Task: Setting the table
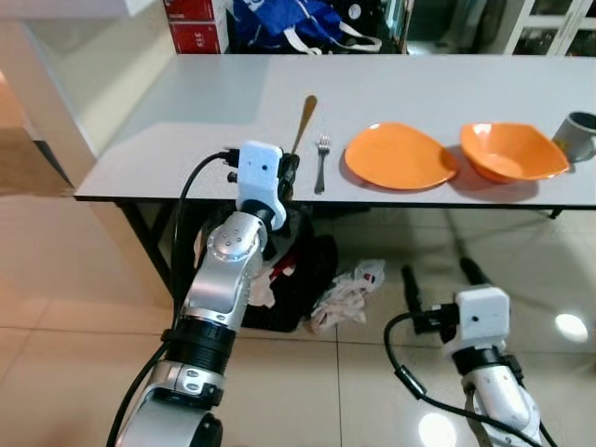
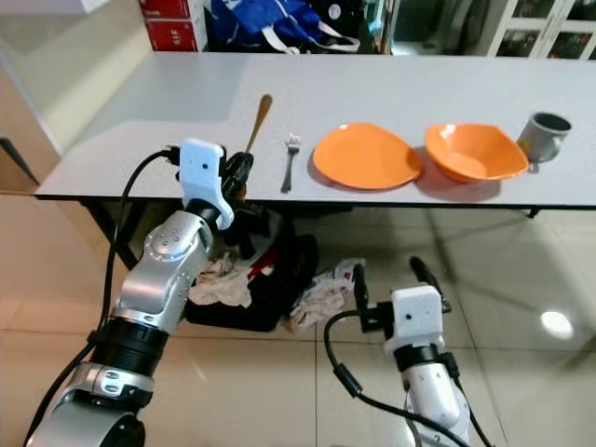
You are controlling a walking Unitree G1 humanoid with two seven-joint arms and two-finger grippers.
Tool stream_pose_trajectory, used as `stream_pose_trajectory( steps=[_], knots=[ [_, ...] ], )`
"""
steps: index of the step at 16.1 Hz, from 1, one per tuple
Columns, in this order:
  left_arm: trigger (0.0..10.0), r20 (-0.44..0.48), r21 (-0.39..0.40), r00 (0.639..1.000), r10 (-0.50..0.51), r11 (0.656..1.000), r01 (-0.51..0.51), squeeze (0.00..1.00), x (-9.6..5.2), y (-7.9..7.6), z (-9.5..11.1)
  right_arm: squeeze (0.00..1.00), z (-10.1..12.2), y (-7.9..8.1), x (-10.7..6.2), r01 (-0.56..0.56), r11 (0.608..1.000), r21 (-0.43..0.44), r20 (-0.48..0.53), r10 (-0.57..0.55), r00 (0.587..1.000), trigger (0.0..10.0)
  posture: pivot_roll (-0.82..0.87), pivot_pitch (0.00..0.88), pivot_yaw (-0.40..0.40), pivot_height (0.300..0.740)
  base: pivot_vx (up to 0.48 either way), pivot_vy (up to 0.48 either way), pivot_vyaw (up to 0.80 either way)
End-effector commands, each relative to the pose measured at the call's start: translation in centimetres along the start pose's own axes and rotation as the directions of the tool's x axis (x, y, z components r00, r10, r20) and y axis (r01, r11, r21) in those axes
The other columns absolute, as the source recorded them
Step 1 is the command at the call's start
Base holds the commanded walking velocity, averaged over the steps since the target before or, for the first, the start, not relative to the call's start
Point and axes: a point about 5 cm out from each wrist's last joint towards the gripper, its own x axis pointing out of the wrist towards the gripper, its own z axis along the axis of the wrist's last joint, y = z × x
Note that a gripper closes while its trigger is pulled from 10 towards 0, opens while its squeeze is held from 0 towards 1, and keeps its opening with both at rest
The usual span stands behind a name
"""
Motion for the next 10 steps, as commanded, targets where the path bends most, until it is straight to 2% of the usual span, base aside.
stream_pose_trajectory(
  steps=[1,10],
  knots=[
    [0.0,-0.013,-0.008,1.0,0.026,1.0,-0.026,0.0,0.35,0.33,0.18,0.0,0.32,0.48,0.11,-0.02,1.0,0.014,0.016,0.019,1.0,10.0,-0.15,0.0,0.036,0.736,0.48,0.0,0.0],
    [0.0,-0.048,-0.002,0.998,0.035,0.999,-0.035,0.0,0.9,0.08,-0.18,0.0,0.27,0.81,-0.19,-0.021,1.0,0.02,0.006,0.021,1.0,10.0,-0.17,0.0,0.048,0.736,0.48,0.0,0.0]
  ],
)
